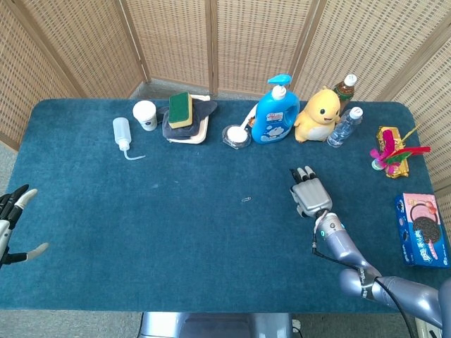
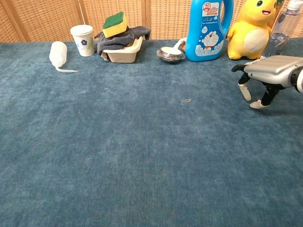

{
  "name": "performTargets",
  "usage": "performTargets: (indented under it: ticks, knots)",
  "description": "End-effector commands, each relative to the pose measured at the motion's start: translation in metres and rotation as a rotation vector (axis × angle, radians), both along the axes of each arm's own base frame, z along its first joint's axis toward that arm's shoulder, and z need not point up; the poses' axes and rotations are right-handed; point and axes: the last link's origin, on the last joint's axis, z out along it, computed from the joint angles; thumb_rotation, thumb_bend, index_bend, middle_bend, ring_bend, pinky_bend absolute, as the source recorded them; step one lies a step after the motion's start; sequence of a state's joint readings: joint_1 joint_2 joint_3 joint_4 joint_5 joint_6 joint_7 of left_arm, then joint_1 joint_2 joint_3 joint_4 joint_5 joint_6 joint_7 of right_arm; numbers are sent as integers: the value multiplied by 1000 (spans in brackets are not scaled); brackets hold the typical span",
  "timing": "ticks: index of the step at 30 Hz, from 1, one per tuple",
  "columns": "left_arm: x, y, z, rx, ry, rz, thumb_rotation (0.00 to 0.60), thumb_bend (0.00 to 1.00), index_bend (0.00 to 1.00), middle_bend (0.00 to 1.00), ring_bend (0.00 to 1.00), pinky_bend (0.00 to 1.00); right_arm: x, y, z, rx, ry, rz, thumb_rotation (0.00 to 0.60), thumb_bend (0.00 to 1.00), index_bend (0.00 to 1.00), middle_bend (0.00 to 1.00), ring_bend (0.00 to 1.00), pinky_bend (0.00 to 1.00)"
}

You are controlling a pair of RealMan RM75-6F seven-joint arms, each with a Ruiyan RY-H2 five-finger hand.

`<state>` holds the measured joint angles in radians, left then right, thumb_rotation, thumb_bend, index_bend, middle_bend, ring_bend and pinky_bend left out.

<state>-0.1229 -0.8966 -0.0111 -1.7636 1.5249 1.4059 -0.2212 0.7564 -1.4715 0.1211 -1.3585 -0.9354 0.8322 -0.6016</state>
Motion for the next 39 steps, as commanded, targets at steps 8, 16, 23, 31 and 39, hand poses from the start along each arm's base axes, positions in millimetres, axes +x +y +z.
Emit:
performTargets:
  ticks: [8, 16, 23, 31, 39]
  knots:
    - [0, 0, 0, 2, -2, 1, 600, 277, 0, 0, 0, 0, 1, -1, -3, 11, 23, -3, 600, 349, 537, 54, 0, 0]
    - [0, 0, 0, 0, -5, 1, 600, 277, 0, 0, 0, 0, 5, -2, -5, 18, 40, -4, 600, 350, 531, 54, 0, 0]
    - [0, 0, 1, -1, -7, 1, 600, 277, 0, 0, 0, 0, 5, -3, -6, 20, 47, -16, 600, 350, 531, 54, 0, 0]
    - [0, 0, 0, -5, -9, 2, 600, 278, 0, 0, 0, 0, 6, -4, -8, 21, 43, -27, 600, 357, 542, 54, 0, 0]
    - [0, 0, 0, -5, -11, 1, 600, 277, 0, 0, 0, 0, 8, -6, -6, 16, 40, -25, 600, 363, 554, 54, 0, 0]
